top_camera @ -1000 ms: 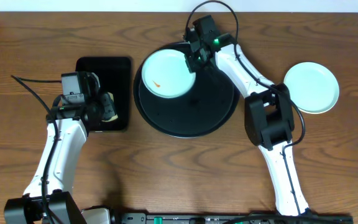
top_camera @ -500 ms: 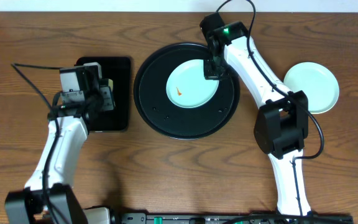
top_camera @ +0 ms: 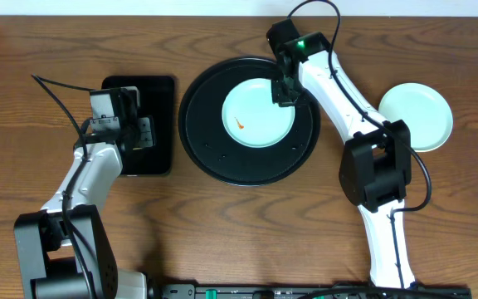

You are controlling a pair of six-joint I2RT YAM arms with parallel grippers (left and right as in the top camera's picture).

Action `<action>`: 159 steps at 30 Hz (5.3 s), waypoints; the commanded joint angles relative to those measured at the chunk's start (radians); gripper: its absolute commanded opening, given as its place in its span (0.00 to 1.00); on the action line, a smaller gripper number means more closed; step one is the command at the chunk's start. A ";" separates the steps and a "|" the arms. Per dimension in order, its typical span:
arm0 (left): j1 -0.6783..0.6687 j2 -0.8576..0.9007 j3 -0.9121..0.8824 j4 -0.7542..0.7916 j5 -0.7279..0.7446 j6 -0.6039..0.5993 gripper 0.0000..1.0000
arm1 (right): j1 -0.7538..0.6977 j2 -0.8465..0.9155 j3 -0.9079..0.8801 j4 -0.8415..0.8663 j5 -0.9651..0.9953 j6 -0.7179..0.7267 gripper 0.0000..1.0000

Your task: Clean dirty plates on tray and stack at the side

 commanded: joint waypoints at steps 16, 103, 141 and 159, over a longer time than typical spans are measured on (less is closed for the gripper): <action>0.006 0.049 -0.010 -0.007 -0.190 -0.159 0.60 | -0.012 -0.011 0.003 0.084 0.010 -0.228 0.50; 0.005 0.176 -0.010 0.049 -0.175 -0.111 0.59 | 0.000 -0.137 -0.241 0.211 -0.058 -0.271 0.01; 0.007 -0.101 -0.003 -0.070 0.018 -0.160 0.07 | 0.026 -0.351 -0.241 0.185 0.094 -0.154 0.02; 0.003 -0.193 -0.002 -0.059 -0.050 -0.291 0.07 | 0.053 -0.346 -0.315 0.164 0.142 -0.034 0.02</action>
